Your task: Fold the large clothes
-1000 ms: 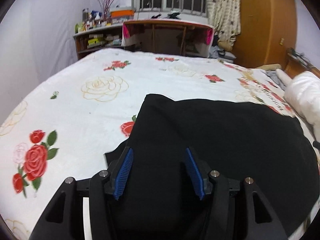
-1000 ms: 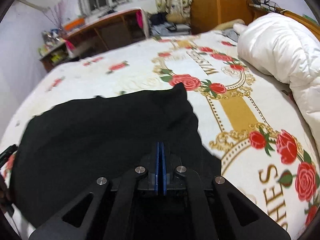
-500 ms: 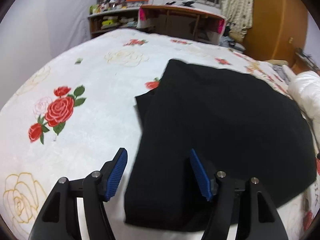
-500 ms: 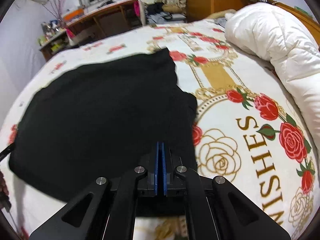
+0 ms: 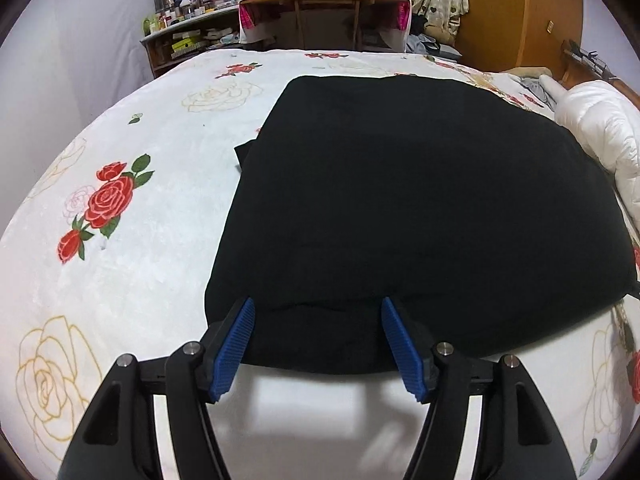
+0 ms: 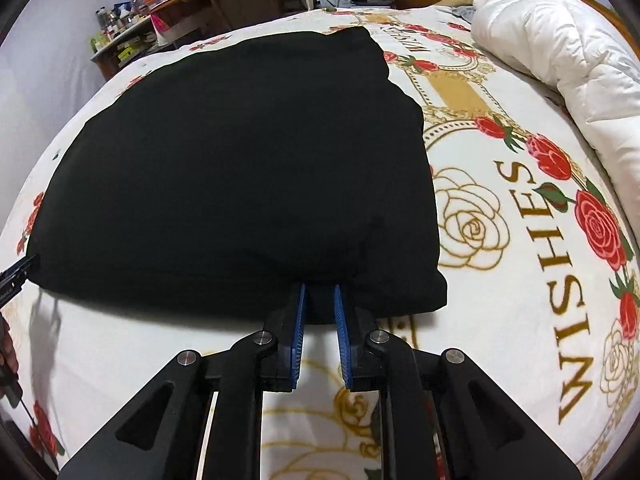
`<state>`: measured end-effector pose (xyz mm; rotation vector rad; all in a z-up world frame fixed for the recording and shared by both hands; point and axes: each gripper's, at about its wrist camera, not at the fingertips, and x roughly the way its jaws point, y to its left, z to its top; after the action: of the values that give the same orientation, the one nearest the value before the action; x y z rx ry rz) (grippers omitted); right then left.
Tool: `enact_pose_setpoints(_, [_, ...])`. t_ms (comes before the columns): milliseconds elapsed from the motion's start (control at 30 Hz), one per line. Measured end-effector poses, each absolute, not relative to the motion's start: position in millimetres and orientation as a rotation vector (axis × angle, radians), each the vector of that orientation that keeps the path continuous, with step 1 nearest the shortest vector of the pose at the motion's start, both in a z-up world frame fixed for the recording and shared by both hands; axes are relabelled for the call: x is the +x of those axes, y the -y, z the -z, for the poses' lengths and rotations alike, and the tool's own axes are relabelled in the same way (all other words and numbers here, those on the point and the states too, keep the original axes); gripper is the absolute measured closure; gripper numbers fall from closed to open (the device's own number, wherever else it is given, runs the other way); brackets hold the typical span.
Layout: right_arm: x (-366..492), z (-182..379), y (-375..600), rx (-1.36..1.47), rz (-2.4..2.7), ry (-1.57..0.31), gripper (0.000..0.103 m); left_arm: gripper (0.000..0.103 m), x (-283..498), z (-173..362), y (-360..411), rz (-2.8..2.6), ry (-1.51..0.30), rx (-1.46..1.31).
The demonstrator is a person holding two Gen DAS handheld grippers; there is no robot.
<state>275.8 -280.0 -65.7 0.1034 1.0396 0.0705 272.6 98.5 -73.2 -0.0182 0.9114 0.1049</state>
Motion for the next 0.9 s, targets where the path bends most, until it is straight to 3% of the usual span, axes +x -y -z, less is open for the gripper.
enact_pose_setpoints(400, [235,12,276,0.114,-0.093,-0.926,0.087,0.035,242,26,-90,-0.115,-0.836,-0.067])
enact_pose_setpoints(467, [227,4,273,0.125,-0.106,-0.903,0.080,0.035,235,16,-86,-0.104,-0.818,-0.067])
enact_pose_setpoints(533, [219,-3,267,0.133,-0.123,-0.887,0.068,0.035,228,8,-82,-0.090,-0.802,-0.063])
enact_pose_setpoints(600, [210,-8,261,0.131,-0.139,-0.874,0.063,0.035,223,3,-80,-0.077,-0.793,-0.056])
enact_pose_setpoints(900, [179,-19,245,0.124,-0.182,-0.844,0.059,0.035,188,-6,-65,-0.013,-0.779,-0.032])
